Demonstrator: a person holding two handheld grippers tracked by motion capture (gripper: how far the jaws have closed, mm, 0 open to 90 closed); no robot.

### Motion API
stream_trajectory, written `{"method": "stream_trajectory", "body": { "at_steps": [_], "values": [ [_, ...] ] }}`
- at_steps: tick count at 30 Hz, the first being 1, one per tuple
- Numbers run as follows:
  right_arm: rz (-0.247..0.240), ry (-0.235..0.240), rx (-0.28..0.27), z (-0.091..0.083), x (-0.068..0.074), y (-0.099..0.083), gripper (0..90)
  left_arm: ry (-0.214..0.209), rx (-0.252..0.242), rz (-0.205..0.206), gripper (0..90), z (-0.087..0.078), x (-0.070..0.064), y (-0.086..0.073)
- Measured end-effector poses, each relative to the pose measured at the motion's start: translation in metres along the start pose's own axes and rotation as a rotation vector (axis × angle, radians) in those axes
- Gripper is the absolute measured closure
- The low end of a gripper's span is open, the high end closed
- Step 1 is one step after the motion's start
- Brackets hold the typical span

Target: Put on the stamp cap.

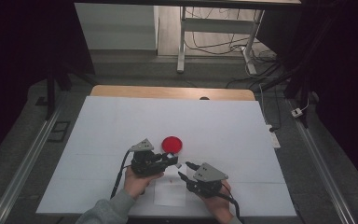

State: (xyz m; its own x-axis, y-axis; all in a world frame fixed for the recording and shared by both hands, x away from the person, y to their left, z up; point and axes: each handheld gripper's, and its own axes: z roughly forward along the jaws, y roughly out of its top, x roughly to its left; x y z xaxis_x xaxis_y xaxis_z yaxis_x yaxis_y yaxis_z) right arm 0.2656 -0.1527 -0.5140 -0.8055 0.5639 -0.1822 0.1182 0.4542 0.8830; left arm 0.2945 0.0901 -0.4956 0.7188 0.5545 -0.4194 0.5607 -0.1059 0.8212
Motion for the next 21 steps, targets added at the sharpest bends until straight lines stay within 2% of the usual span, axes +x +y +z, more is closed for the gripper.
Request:
{"method": "stream_trajectory", "body": {
  "at_steps": [7,15,21],
  "values": [
    [0.020,-0.001,0.013,-0.007,-0.011,-0.004,52.2,0.020,-0.007,0.001,67.3,-0.005,0.004,0.001],
    [0.046,-0.050,0.063,-0.033,-0.035,-0.018,49.5,0.049,-0.010,0.004,67.3,-0.016,0.010,0.002],
    [0.081,-0.084,0.072,-0.056,-0.052,-0.029,48.9,0.080,-0.013,0.022,67.3,-0.024,0.013,0.004]
  ]
}}
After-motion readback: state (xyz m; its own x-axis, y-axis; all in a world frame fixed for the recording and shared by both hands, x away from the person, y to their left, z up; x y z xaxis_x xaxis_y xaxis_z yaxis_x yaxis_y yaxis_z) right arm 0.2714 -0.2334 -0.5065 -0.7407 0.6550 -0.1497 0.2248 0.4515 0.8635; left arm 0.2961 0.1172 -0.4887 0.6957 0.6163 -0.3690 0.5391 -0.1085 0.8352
